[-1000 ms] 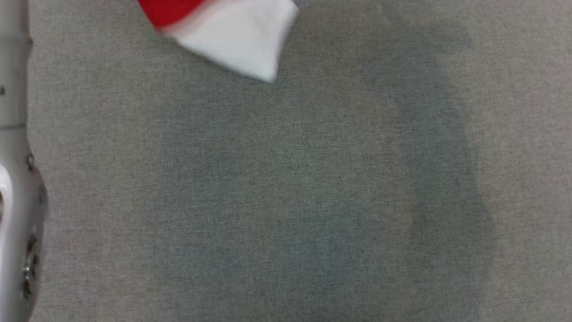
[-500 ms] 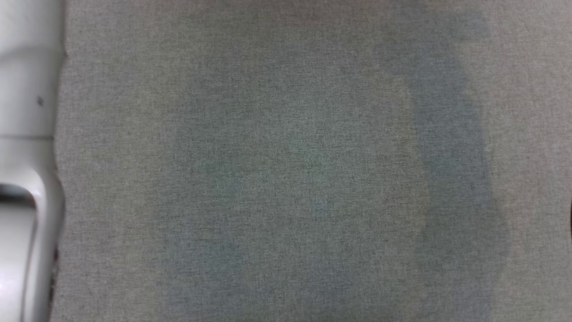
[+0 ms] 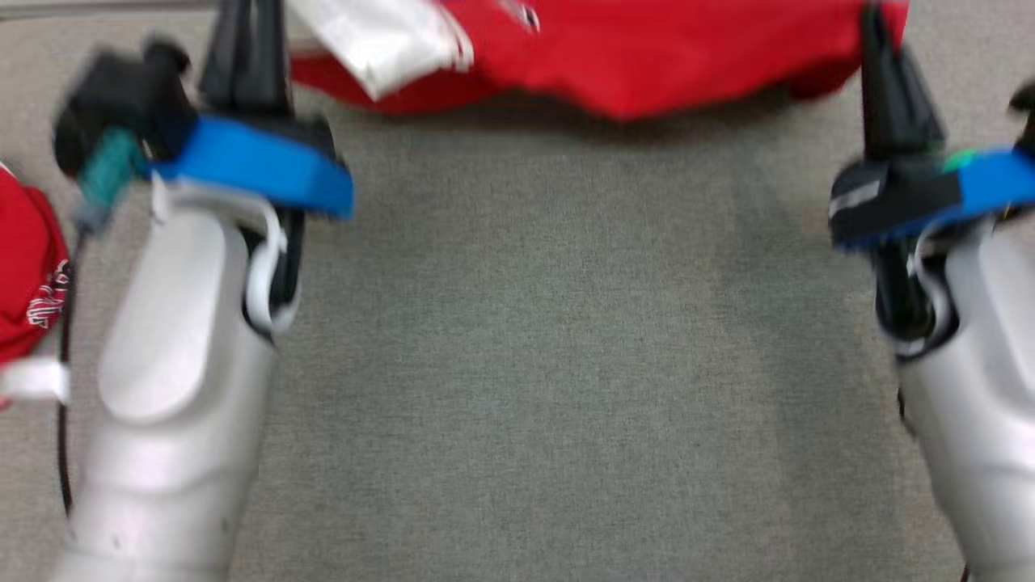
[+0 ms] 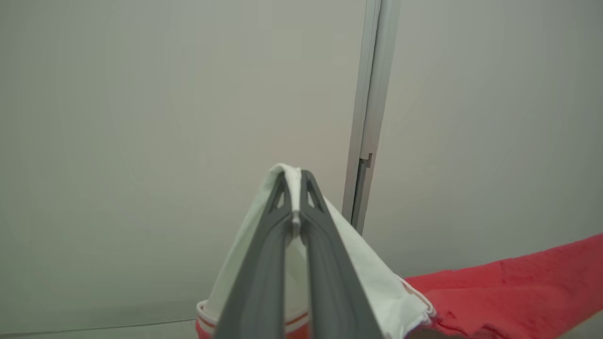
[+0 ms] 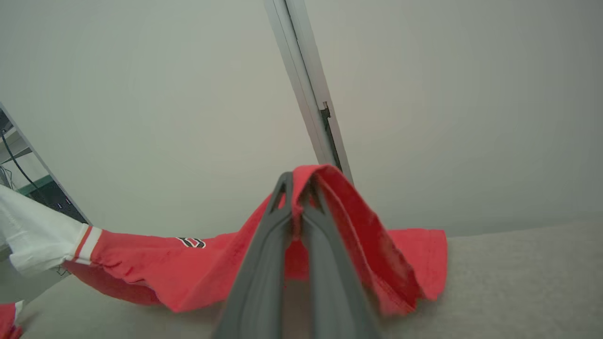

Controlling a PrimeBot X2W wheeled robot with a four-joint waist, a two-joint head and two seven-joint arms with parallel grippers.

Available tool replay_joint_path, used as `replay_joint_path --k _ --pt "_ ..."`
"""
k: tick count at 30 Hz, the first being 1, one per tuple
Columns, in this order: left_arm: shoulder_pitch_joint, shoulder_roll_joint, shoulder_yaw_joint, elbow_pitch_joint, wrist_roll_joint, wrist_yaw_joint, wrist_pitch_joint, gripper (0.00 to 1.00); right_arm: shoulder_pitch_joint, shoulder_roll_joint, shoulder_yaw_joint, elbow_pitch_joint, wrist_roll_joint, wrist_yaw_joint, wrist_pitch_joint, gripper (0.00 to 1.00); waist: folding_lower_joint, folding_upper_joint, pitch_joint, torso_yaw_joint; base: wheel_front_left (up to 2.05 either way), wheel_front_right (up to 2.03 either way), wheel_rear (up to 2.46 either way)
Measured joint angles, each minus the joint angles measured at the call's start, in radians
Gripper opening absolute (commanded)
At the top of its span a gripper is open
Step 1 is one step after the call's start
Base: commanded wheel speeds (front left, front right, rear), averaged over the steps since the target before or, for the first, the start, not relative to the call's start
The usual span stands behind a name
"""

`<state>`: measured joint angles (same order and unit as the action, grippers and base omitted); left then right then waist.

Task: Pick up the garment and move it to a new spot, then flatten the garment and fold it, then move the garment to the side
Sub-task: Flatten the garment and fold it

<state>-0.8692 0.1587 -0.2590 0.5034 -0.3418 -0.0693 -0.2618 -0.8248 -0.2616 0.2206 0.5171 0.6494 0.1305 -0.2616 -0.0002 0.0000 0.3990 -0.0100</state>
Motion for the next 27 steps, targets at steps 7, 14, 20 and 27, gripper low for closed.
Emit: replay_joint_path --k 7,14,20,27 --pt "0.354 -0.026 -0.010 -0.136 0.009 0.032 0.000 0.00 0.335 0.036 -0.080 -0.106 -0.006 0.000 0.000 0.00 -0.0001 0.0000 -0.091 0.017 0.00 0.00 0.00" --pt "0.627 -0.047 -0.001 -0.218 -0.014 0.053 0.000 0.00 0.582 0.057 -0.115 -0.138 -0.006 0.000 -0.001 0.00 -0.0001 0.0000 -0.179 0.022 0.00 0.00 0.00" --pt "0.797 -0.062 0.025 -0.288 -0.030 0.076 0.000 0.00 0.739 0.070 -0.148 -0.176 -0.036 0.000 0.014 0.00 0.0000 0.0000 -0.246 0.023 0.00 0.00 0.00" --pt "0.936 -0.061 0.025 -0.350 -0.034 0.094 0.000 0.00 0.884 0.088 -0.198 -0.260 -0.076 0.000 0.078 0.00 0.0000 0.0000 -0.302 0.022 0.00 0.00 0.00"
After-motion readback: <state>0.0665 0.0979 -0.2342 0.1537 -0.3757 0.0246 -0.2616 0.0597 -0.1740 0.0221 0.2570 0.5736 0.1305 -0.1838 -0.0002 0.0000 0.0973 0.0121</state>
